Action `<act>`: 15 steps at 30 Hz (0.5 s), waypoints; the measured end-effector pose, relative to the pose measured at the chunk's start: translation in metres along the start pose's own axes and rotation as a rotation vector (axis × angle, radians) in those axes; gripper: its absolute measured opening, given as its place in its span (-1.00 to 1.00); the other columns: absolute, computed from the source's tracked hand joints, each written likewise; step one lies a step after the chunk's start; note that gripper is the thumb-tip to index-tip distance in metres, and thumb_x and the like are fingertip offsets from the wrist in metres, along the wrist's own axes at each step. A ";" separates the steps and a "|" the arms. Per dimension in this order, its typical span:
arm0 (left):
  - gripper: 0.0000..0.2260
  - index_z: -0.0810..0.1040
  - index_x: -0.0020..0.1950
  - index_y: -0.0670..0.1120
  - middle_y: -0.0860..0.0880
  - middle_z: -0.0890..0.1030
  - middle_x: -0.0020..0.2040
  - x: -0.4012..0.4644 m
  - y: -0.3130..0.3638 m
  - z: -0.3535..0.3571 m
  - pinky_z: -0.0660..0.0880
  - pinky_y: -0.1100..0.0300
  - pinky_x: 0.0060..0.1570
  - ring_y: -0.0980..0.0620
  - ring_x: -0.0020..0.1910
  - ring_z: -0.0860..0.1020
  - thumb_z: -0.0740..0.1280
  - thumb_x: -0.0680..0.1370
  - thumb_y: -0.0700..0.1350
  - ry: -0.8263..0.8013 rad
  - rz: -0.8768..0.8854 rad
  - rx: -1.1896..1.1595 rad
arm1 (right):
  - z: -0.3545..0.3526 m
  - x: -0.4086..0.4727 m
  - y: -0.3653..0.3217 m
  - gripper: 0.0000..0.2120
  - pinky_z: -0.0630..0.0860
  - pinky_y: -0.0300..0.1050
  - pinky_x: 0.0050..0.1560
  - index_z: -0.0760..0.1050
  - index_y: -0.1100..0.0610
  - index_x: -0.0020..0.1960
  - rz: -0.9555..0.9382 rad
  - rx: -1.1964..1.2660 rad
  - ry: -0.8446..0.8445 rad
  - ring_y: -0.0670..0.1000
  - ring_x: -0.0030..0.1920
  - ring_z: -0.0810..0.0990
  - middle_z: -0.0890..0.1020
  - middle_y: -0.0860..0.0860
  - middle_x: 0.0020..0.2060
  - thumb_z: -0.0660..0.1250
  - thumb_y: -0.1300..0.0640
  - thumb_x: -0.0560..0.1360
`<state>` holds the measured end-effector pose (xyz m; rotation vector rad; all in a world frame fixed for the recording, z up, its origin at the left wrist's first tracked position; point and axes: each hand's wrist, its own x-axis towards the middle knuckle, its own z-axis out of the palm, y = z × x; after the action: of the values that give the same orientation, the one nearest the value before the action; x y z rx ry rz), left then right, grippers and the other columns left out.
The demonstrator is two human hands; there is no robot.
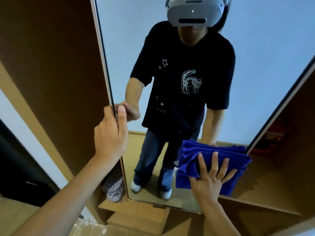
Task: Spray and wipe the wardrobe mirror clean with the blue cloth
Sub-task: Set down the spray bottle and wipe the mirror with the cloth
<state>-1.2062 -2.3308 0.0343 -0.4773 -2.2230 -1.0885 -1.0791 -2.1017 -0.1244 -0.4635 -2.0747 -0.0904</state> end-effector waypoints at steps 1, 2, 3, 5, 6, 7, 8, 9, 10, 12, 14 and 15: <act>-0.62 0.38 0.09 -0.16 0.00 0.51 -0.19 -0.001 0.001 0.001 0.31 0.16 -0.32 -0.18 -0.23 0.60 -0.04 0.65 0.10 0.007 -0.009 0.003 | -0.002 0.003 -0.001 -0.26 -0.30 0.21 0.46 -0.11 -0.26 0.55 -0.008 0.012 0.004 0.05 0.56 -0.26 -0.17 -0.13 0.58 0.14 -0.22 0.45; -0.62 0.39 0.09 -0.17 0.00 0.51 -0.19 -0.001 0.002 0.001 0.31 0.16 -0.33 -0.17 -0.23 0.59 -0.03 0.65 0.10 0.013 -0.016 0.004 | -0.006 0.010 -0.002 -0.26 -0.29 0.22 0.45 -0.11 -0.26 0.55 -0.018 0.020 0.016 0.05 0.56 -0.27 -0.18 -0.13 0.58 0.14 -0.22 0.46; -0.63 0.39 0.09 -0.17 0.00 0.51 -0.18 -0.003 0.002 0.001 0.30 0.17 -0.35 -0.13 -0.25 0.57 -0.03 0.65 0.09 0.017 -0.017 0.001 | -0.011 0.019 -0.003 -0.32 -0.30 0.22 0.45 -0.10 -0.26 0.55 -0.026 0.028 0.033 0.04 0.56 -0.27 -0.18 -0.13 0.58 0.10 -0.24 0.51; -0.65 0.39 0.08 -0.19 0.00 0.50 -0.18 -0.004 0.003 0.001 0.25 0.27 -0.41 -0.02 -0.28 0.49 -0.02 0.67 0.06 0.019 -0.009 -0.004 | -0.023 0.046 -0.009 -0.43 -0.32 0.21 0.46 -0.07 -0.25 0.56 -0.011 0.053 0.072 0.03 0.56 -0.27 -0.18 -0.14 0.58 -0.02 -0.29 0.59; -0.65 0.39 0.08 -0.20 0.00 0.50 -0.18 -0.005 0.004 0.001 0.22 0.35 -0.40 0.01 -0.28 0.46 -0.01 0.67 0.04 0.018 -0.009 -0.003 | -0.031 0.063 -0.014 -0.44 -0.33 0.20 0.47 -0.05 -0.25 0.55 0.005 0.064 0.096 0.01 0.56 -0.27 -0.16 -0.14 0.58 -0.04 -0.31 0.59; -0.66 0.39 0.08 -0.20 0.00 0.49 -0.18 -0.005 0.004 0.000 0.19 0.41 -0.39 0.03 -0.28 0.44 -0.01 0.68 0.03 0.016 -0.011 0.000 | -0.039 0.079 -0.018 -0.44 -0.34 0.19 0.47 -0.04 -0.26 0.55 0.026 0.074 0.120 0.00 0.56 -0.27 -0.13 -0.11 0.58 -0.05 -0.32 0.59; -0.69 0.38 0.06 -0.18 0.01 0.48 -0.19 -0.006 0.005 0.000 0.19 0.41 -0.40 0.05 -0.29 0.43 -0.01 0.68 0.02 0.017 -0.012 0.002 | -0.044 0.092 -0.022 -0.43 -0.33 0.19 0.47 -0.06 -0.26 0.55 0.046 0.083 0.143 0.00 0.56 -0.26 -0.08 -0.08 0.57 -0.05 -0.32 0.59; -0.72 0.37 0.04 -0.15 0.02 0.48 -0.21 -0.006 0.005 0.001 0.19 0.40 -0.41 0.05 -0.31 0.42 0.00 0.68 0.01 0.020 -0.010 0.003 | -0.047 0.102 -0.025 -0.42 -0.31 0.20 0.47 -0.07 -0.26 0.55 0.064 0.085 0.166 0.01 0.57 -0.24 -0.03 -0.05 0.55 -0.05 -0.32 0.58; -0.76 0.34 0.02 -0.11 0.02 0.47 -0.22 -0.006 0.005 0.001 0.18 0.39 -0.42 0.06 -0.33 0.41 0.00 0.68 0.01 0.024 -0.007 0.001 | -0.048 0.108 -0.027 -0.42 -0.29 0.21 0.47 -0.08 -0.25 0.56 0.072 0.076 0.193 0.01 0.57 -0.23 0.00 -0.03 0.53 -0.06 -0.33 0.58; -0.78 0.32 0.01 -0.09 0.03 0.46 -0.24 -0.007 0.004 0.002 0.19 0.39 -0.42 0.07 -0.36 0.41 0.00 0.68 0.01 0.032 -0.004 0.000 | -0.044 0.109 -0.029 -0.41 -0.26 0.24 0.48 -0.08 -0.23 0.56 0.066 0.051 0.250 -0.01 0.57 -0.23 0.03 -0.01 0.53 -0.07 -0.33 0.58; -0.75 0.35 0.02 -0.13 0.02 0.46 -0.24 -0.008 0.003 0.004 0.21 0.40 -0.43 0.09 -0.36 0.41 0.00 0.68 0.00 0.036 -0.002 0.005 | -0.034 0.099 -0.032 -0.40 -0.22 0.26 0.48 -0.08 -0.23 0.56 0.056 0.039 0.279 -0.01 0.57 -0.22 -0.02 -0.06 0.57 -0.06 -0.33 0.58; -0.73 0.36 0.03 -0.16 0.02 0.47 -0.24 -0.009 0.002 0.005 0.20 0.39 -0.43 0.08 -0.35 0.42 0.00 0.69 0.00 0.036 -0.001 0.010 | -0.027 0.090 -0.034 -0.40 -0.22 0.26 0.48 -0.07 -0.22 0.57 0.049 0.037 0.280 0.00 0.57 -0.21 -0.08 -0.10 0.58 -0.04 -0.32 0.58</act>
<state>-1.2003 -2.3262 0.0273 -0.4485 -2.1967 -1.0778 -1.1100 -2.1137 -0.0304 -0.4520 -1.7869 -0.0832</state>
